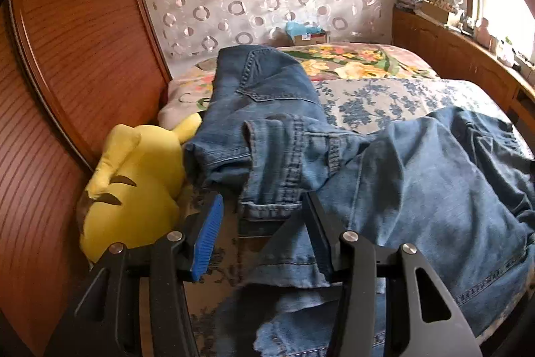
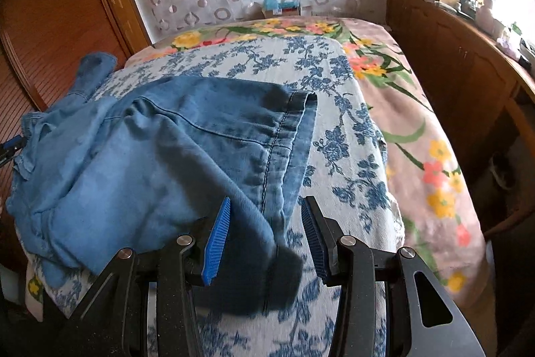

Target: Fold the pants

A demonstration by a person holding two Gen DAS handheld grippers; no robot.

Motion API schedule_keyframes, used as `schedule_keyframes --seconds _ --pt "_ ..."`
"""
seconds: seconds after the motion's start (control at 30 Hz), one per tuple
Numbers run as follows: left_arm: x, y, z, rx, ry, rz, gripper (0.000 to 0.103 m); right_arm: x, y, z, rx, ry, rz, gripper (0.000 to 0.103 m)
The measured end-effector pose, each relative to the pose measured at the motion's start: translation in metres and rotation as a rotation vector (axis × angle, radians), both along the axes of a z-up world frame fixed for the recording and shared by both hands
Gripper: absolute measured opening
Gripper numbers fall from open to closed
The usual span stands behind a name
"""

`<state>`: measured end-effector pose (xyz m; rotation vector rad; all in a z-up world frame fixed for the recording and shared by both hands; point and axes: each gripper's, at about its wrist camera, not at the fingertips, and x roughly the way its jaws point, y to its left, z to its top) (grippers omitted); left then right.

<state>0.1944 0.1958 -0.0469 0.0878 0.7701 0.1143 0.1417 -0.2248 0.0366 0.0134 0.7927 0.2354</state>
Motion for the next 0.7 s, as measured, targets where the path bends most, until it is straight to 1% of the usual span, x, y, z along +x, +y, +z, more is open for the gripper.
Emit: schedule_keyframes --seconds 0.27,0.43,0.57,0.6,0.63,0.67,0.7 --pt "0.001 -0.004 0.003 -0.038 -0.007 -0.012 0.051 0.039 0.019 -0.004 -0.030 0.002 -0.007 0.046" --pt "0.001 -0.005 0.004 -0.047 -0.010 -0.011 0.051 0.077 0.027 -0.015 -0.069 0.034 -0.045 0.046" --pt "0.001 -0.005 0.004 -0.049 -0.010 -0.011 0.051 0.088 0.038 -0.018 -0.113 0.016 -0.042 0.045" --pt "0.000 -0.005 0.004 -0.049 -0.012 -0.012 0.051 0.089 0.040 -0.019 -0.117 0.007 -0.034 0.030" --pt "0.000 -0.006 0.005 -0.052 -0.013 -0.011 0.051 0.089 0.042 -0.020 -0.102 0.001 -0.004 0.007" --pt "-0.001 -0.007 0.005 -0.054 -0.014 -0.011 0.051 0.088 0.045 -0.021 -0.079 0.005 0.040 0.007" --pt "-0.002 -0.007 0.005 -0.055 -0.015 -0.012 0.051 0.087 0.048 -0.021 -0.093 0.003 0.046 0.007"
